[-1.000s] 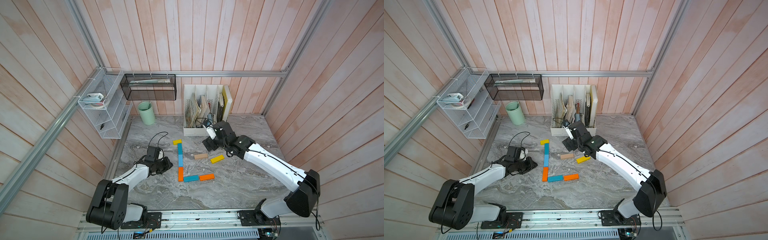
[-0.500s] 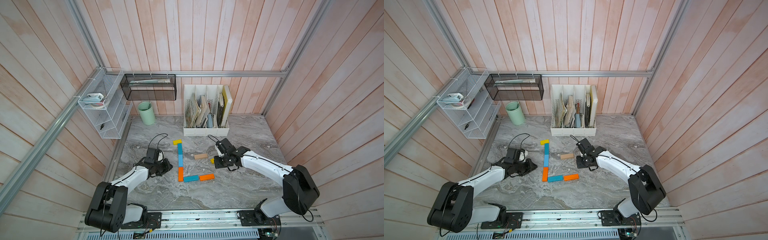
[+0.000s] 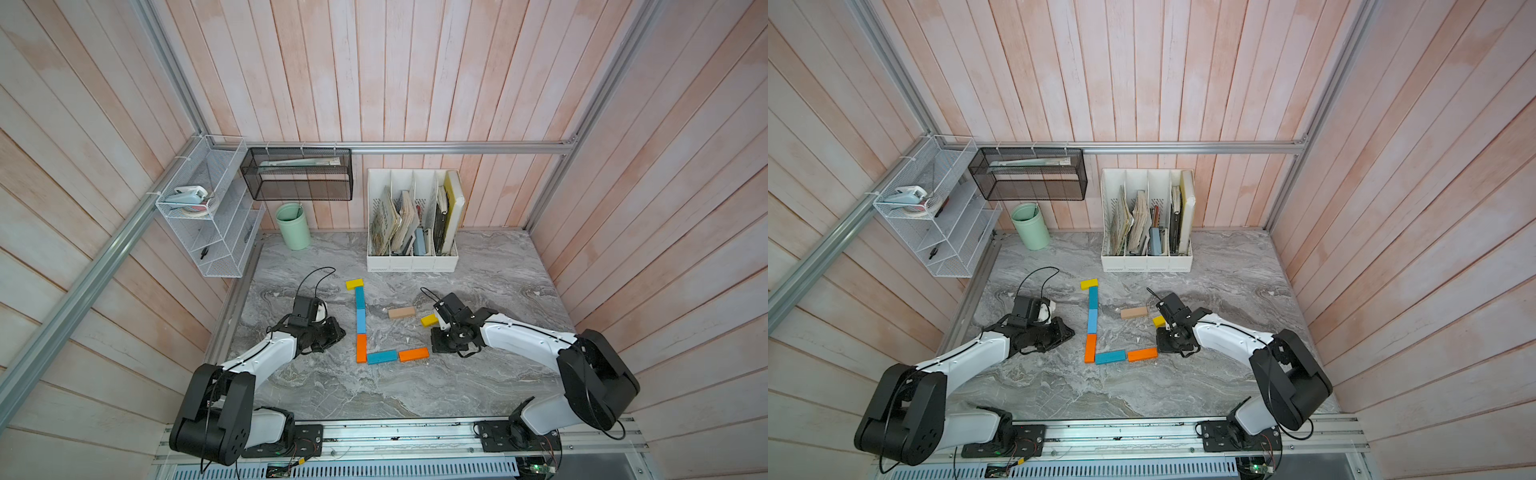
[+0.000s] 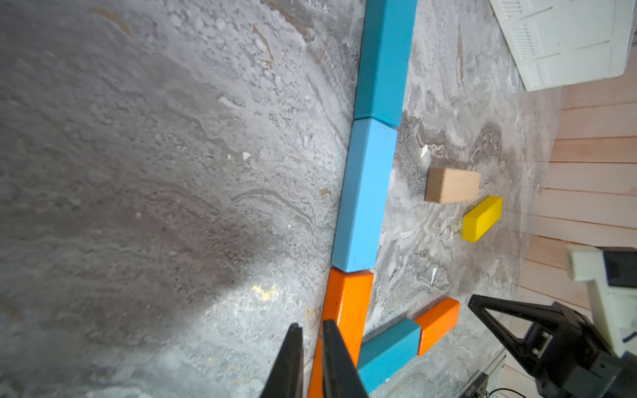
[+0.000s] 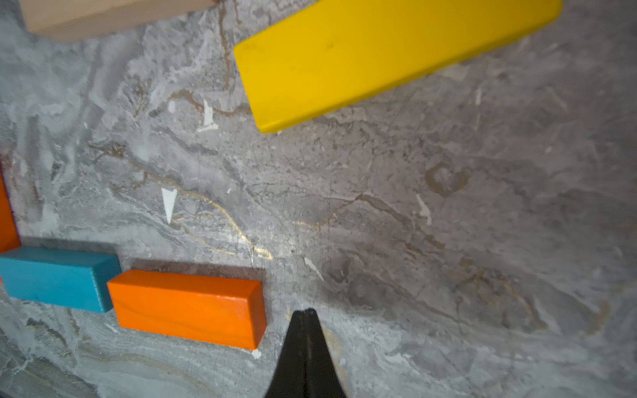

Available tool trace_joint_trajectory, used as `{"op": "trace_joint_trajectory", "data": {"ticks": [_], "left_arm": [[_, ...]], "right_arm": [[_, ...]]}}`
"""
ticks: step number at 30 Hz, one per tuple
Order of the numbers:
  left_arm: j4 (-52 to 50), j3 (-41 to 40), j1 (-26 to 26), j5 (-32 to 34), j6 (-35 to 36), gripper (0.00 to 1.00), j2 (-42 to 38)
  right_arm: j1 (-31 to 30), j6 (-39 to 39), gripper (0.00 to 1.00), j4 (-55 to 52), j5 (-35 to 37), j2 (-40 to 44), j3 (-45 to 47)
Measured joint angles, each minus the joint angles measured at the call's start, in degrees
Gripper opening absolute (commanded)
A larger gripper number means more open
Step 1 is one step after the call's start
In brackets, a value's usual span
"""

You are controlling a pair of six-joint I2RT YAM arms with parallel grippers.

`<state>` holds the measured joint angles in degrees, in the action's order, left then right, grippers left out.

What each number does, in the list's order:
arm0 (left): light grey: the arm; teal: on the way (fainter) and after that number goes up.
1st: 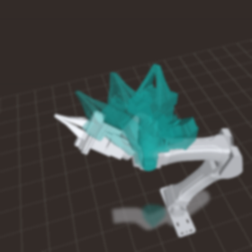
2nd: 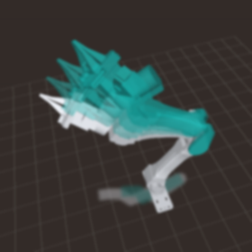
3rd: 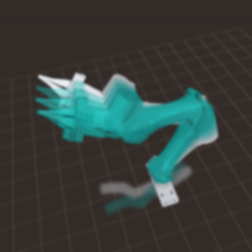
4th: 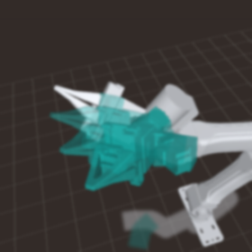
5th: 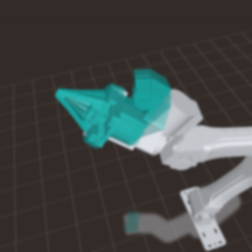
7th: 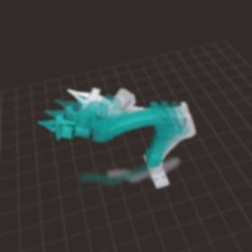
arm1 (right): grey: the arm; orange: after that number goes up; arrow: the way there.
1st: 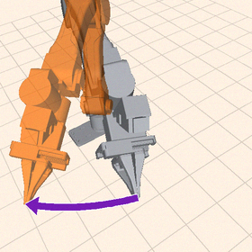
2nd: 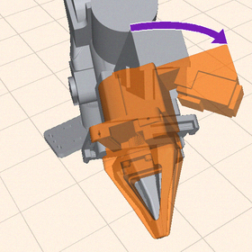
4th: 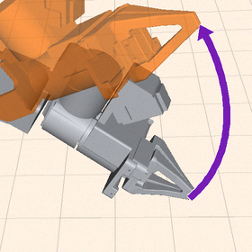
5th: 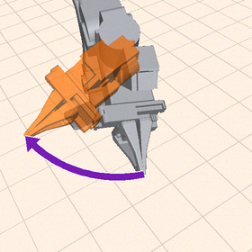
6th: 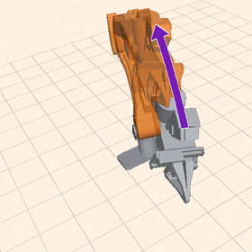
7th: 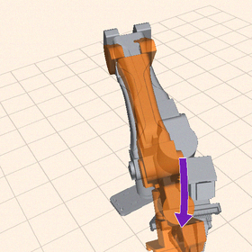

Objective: Assemble a giraffe with building blocks
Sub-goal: Assemble the building block at the center of the board.

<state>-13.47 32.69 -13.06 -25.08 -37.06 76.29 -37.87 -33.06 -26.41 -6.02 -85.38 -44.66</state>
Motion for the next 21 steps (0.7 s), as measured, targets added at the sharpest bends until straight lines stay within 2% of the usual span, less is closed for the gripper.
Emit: {"op": "trace_joint_trajectory", "data": {"ticks": [21], "left_arm": [[-0.24,0.63,0.00,0.00,0.02,0.16,0.11]], "right_arm": [[-1.84,-3.02,0.00,8.85,-5.68,0.02,4.46]]}}
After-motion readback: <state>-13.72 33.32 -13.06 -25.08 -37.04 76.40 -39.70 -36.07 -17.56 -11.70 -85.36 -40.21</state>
